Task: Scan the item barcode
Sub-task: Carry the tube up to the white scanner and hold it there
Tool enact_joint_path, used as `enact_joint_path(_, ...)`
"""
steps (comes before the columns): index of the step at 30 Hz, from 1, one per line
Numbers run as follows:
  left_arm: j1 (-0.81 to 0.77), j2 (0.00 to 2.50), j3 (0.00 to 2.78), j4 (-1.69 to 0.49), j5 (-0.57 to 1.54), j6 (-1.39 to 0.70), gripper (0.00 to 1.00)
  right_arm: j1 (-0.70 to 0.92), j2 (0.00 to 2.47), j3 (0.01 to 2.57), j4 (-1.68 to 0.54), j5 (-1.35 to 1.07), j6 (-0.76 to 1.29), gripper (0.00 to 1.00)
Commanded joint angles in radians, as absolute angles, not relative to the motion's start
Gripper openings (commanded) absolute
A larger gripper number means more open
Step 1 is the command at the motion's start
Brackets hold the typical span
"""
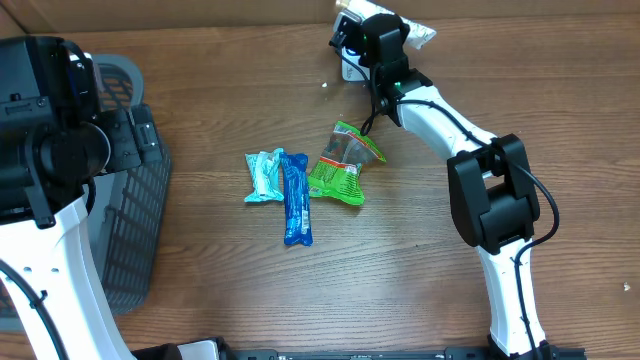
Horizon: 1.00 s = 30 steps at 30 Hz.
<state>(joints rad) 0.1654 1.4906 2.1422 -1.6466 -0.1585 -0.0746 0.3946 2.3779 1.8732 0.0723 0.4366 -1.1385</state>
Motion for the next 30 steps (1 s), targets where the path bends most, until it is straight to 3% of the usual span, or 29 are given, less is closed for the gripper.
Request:
enact_joint_path(1, 0.170, 1.493, 2.160, -1.645, -0.164, -0.064, 1.00, 0.393, 2.370, 1.897, 0.100, 0.471, -1.214, 0.04)
enact_joint_path(30, 0.170, 1.493, 2.160, -1.645, -0.164, -0.064, 1.00, 0.355, 2.431, 1.898, 0.101, 0.430, -1.227, 0.04)
